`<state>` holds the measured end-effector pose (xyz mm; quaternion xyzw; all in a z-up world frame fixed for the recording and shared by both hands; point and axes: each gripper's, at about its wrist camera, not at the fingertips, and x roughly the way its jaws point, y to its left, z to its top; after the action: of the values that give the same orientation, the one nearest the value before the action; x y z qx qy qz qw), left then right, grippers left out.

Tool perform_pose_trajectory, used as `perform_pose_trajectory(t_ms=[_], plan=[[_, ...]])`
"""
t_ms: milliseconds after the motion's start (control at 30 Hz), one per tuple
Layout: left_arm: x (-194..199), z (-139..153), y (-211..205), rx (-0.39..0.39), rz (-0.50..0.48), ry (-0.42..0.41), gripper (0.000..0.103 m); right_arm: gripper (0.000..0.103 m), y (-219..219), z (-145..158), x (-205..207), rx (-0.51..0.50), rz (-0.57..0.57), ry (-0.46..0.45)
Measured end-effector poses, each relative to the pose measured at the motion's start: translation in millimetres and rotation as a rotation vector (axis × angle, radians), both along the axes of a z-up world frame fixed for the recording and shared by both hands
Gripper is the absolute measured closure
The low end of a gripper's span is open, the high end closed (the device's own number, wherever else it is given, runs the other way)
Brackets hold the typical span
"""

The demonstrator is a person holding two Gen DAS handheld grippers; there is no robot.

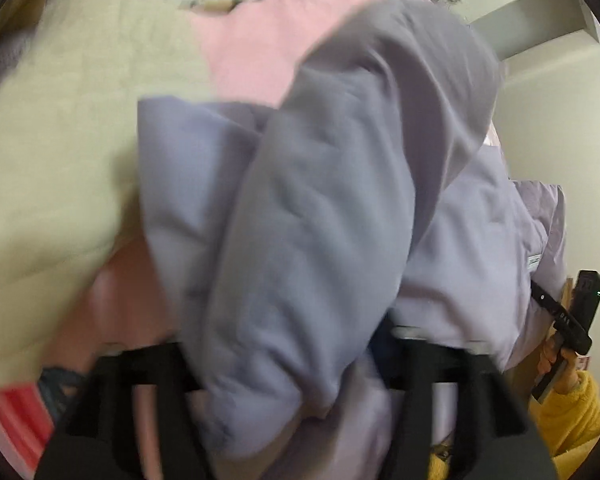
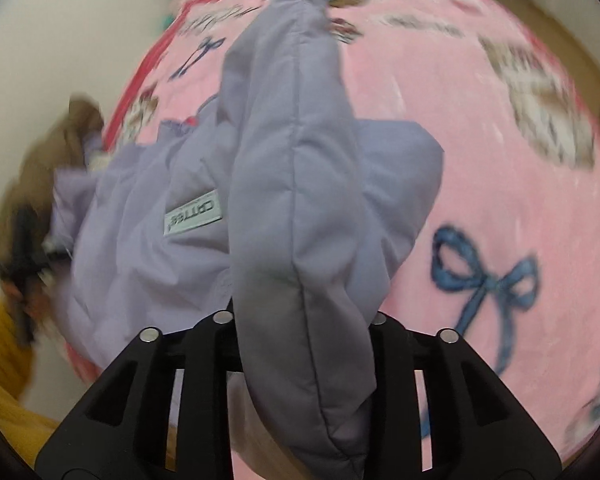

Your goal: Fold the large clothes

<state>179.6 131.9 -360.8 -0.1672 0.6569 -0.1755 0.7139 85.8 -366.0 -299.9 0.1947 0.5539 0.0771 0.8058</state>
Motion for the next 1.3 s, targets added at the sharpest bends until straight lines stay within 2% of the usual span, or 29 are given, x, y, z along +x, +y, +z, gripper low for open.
perform_pose_trajectory(t_ms=[67, 133, 167, 367, 433, 500, 567, 700, 767, 800, 833, 867, 933, 1000, 1067, 1133, 1200, 1267, 1300], plan=[[1.7, -19.4, 11.3, -0.075, -0.008, 0.076, 0.013, 0.066, -6.2, -8.9, 5.6, 0.023, -0.010, 0.016], [4.2, -31.5, 18.2, -0.165, -0.016, 0.128, 0.012, 0.060, -8.7, -17.3, 9.8, 0.003, 0.021, 0.038], [6.1, -33.1, 18.2, -0.174, -0.023, 0.128, 0.012, 0.058, -6.9, -18.7, 11.3, -0.005, 0.034, 0.046], [10.3, -31.7, -3.0, -0.202, -0.104, 0.100, 0.011, 0.034, -15.9, -34.7, 24.7, -0.019, 0.056, 0.106], [10.8, -33.1, -5.1, -0.205, -0.112, 0.100, 0.011, 0.011, -20.4, -40.5, 28.1, -0.027, 0.049, 0.106], [11.5, -32.4, -5.5, -0.210, -0.112, 0.104, 0.011, 0.008, -25.2, -49.7, 32.0, -0.018, 0.062, 0.101], [17.2, -33.7, -5.3, -0.206, -0.112, 0.101, 0.011, 0.008, -31.8, -62.2, 37.1, 0.058, 0.075, 0.111], [16.0, -31.9, -5.6, -0.206, -0.099, 0.101, 0.011, 0.007, -49.3, -104.5, 46.8, 0.338, 0.035, 0.222], [6.0, -31.5, -5.9, -0.211, -0.092, 0.106, 0.011, 0.007, -52.6, -114.4, 47.7, 0.412, 0.017, 0.227], [5.9, -31.5, -6.1, -0.213, -0.088, 0.109, 0.011, 0.011, -51.5, -113.6, 47.3, 0.413, 0.026, 0.209], [5.7, -31.5, -5.3, -0.214, -0.086, 0.109, 0.011, 0.026, -50.2, -111.8, 46.3, 0.418, 0.034, 0.186], [5.0, -30.3, -5.5, -0.210, -0.080, 0.106, 0.013, 0.032, -49.7, -110.7, 45.1, 0.435, 0.034, 0.170], [-0.2, -21.5, -6.3, -0.197, -0.070, 0.086, 0.031, 0.053, -45.4, -102.3, 40.1, 0.430, 0.005, 0.149], [-15.5, -3.5, -8.3, -0.148, -0.066, 0.036, 0.060, 0.063, -34.9, -83.4, 36.5, 0.350, 0.028, 0.121], [-23.2, 16.7, -15.0, -0.081, -0.047, -0.005, 0.071, 0.068, -23.8, -64.0, 34.3, 0.255, 0.040, 0.104], [-28.9, 36.6, -19.6, -0.035, -0.019, -0.040, 0.076, 0.075, -6.3, -41.4, 33.1, 0.121, 0.035, 0.109], [-35.7, 62.2, -18.2, -0.055, 0.045, -0.064, 0.077, 0.077, 15.0, -8.0, 28.4, 0.004, 0.044, 0.061], [-41.6, 91.5, -13.4, -0.119, 0.109, -0.088, 0.077, 0.078, 27.6, 23.6, 20.2, -0.007, 0.041, 0.010], [-43.7, 104.1, -14.7, -0.109, 0.111, -0.102, 0.077, 0.078, 31.4, 36.8, 17.0, -0.001, 0.034, -0.004]])
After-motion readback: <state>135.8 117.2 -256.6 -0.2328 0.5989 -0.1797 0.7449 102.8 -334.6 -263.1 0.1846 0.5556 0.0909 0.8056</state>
